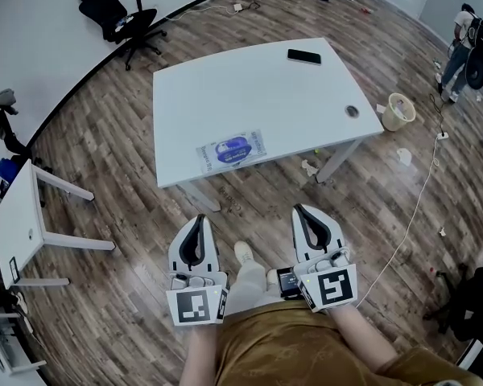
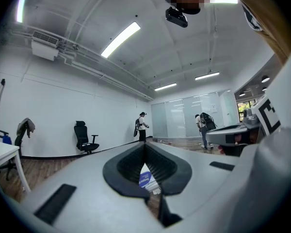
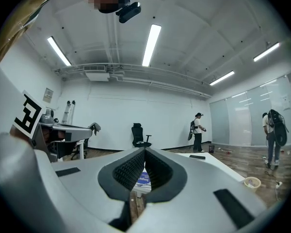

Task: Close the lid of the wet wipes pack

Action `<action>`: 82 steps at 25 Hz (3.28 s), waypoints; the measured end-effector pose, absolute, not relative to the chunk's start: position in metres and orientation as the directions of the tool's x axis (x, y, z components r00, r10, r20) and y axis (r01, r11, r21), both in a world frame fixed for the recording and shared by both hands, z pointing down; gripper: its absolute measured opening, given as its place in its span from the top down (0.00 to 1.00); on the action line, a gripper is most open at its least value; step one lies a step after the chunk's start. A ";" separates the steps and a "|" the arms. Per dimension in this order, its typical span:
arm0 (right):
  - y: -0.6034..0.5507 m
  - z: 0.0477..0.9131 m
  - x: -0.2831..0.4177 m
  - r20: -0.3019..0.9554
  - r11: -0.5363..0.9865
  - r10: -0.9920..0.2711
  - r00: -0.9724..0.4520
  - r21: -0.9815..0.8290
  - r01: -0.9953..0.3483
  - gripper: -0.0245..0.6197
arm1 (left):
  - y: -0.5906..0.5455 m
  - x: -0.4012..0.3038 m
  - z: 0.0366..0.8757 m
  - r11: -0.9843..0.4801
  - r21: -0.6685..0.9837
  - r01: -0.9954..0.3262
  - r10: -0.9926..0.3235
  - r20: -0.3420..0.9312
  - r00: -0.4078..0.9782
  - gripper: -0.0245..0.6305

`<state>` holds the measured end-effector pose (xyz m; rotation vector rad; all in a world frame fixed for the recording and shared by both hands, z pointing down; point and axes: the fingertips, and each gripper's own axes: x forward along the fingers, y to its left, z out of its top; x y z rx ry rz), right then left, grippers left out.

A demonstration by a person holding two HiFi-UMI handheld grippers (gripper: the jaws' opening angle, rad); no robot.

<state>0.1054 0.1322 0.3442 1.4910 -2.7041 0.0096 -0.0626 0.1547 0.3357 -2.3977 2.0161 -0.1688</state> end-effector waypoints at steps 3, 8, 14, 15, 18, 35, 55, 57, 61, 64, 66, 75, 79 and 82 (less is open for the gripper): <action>0.119 0.345 0.093 0.055 0.536 -0.843 -0.535 0.022 -0.844 0.95 | 0.140 -0.072 0.336 -0.182 -0.070 -0.981 -0.981 0.082 0.176 0.97; 0.093 0.346 0.071 0.056 0.550 -0.835 -0.548 0.045 -0.834 0.95 | 0.108 -0.089 0.338 -0.184 -0.058 -0.981 -0.980 0.083 0.179 0.97; 0.057 0.349 0.053 0.087 0.527 -0.848 -0.522 0.045 -0.849 0.95 | 0.070 -0.104 0.341 -0.207 -0.050 -0.977 -0.976 0.086 0.202 0.97; 0.053 0.349 0.048 0.085 0.528 -0.848 -0.523 0.049 -0.848 0.95 | 0.066 -0.108 0.342 -0.211 -0.048 -0.976 -0.974 0.088 0.207 0.97; 0.042 0.354 0.034 0.101 0.532 -0.845 -0.526 0.053 -0.845 0.95 | 0.055 -0.118 0.347 -0.219 -0.041 -0.975 -0.972 0.095 0.214 0.97; -0.003 0.358 0.010 0.125 0.499 -0.864 -0.488 0.076 -0.863 0.95 | -0.002 -0.139 0.353 -0.268 -0.008 -0.963 -0.959 0.102 0.266 0.97; -0.052 0.358 0.012 0.138 0.564 -0.820 -0.556 0.032 -0.825 0.95 | -0.051 -0.135 0.355 -0.192 -0.032 -0.981 -0.975 0.116 0.187 0.97; -0.054 0.361 0.012 0.119 0.578 -0.812 -0.571 0.030 -0.816 0.95 | -0.054 -0.135 0.358 -0.189 -0.029 -0.982 -0.975 0.122 0.184 0.97; -0.062 0.360 0.013 0.101 0.582 -0.810 -0.577 0.026 -0.812 0.95 | -0.061 -0.128 0.365 -0.209 -0.011 -0.978 -0.968 0.141 0.205 0.97; -0.070 0.358 0.014 0.117 0.565 -0.821 -0.559 0.028 -0.825 0.95 | -0.066 -0.124 0.371 -0.219 -0.014 -0.976 -0.964 0.157 0.214 0.97; -0.071 0.364 0.014 0.124 0.571 -0.817 -0.564 0.026 -0.821 0.95 | -0.066 -0.123 0.375 -0.223 -0.014 -0.975 -0.962 0.168 0.217 0.97; -0.071 0.390 0.011 0.167 0.592 -0.796 -0.582 0.010 -0.806 0.95 | -0.066 -0.115 0.408 -0.239 0.016 -0.971 -0.942 0.238 0.236 0.97; -0.075 0.398 0.010 0.183 0.599 -0.789 -0.587 0.009 -0.801 0.95 | -0.068 -0.112 0.415 -0.248 0.018 -0.969 -0.936 0.255 0.244 0.97; -0.076 0.403 0.005 0.203 0.609 -0.778 -0.595 0.008 -0.793 0.95 | -0.068 -0.112 0.421 -0.247 0.019 -0.969 -0.932 0.271 0.243 0.97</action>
